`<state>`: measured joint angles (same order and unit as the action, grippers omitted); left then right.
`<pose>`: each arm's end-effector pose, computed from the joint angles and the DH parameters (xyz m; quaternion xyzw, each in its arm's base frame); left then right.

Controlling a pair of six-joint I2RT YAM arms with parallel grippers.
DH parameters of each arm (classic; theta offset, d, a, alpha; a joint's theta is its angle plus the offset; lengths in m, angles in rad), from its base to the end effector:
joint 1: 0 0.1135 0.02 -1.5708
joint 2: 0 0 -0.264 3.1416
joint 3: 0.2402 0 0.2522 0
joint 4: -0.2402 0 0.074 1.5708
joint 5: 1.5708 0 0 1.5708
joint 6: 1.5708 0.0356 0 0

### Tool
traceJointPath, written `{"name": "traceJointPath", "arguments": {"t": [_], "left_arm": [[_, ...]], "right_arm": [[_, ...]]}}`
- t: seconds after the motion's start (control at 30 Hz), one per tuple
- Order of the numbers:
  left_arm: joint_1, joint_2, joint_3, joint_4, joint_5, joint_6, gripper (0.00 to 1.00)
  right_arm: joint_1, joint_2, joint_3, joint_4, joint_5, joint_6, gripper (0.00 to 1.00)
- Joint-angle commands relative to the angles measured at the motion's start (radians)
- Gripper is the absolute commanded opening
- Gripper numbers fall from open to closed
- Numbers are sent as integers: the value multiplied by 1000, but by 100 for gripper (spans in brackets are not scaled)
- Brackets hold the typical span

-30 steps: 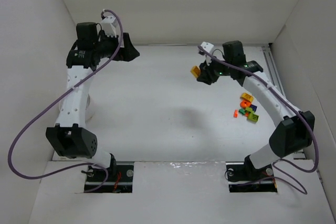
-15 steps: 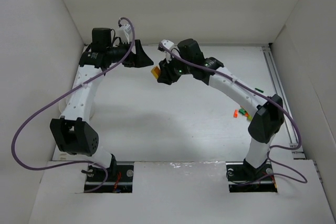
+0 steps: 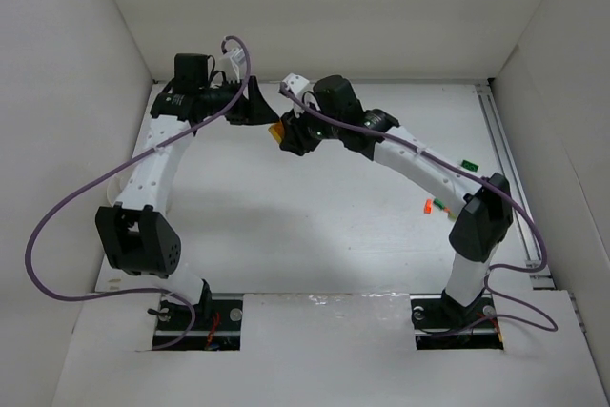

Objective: Sort the legos into containers by color

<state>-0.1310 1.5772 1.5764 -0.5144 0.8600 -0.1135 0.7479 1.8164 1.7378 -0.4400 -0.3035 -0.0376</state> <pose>0.3448 -0.0726 0.3894 0.2168 0.7834 -0.4133 0.4104 0.3057 0.2981 0.3566 -0.3973 0.7607 0.2952 0.4200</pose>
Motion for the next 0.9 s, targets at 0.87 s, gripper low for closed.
{"name": "traceJointPath", "arguments": {"t": [0.87], "left_arm": [[-41, -25, -59, -81, -36, 110, 25]], "right_arm": [[54, -86, -145, 175, 147, -137, 3]]}}
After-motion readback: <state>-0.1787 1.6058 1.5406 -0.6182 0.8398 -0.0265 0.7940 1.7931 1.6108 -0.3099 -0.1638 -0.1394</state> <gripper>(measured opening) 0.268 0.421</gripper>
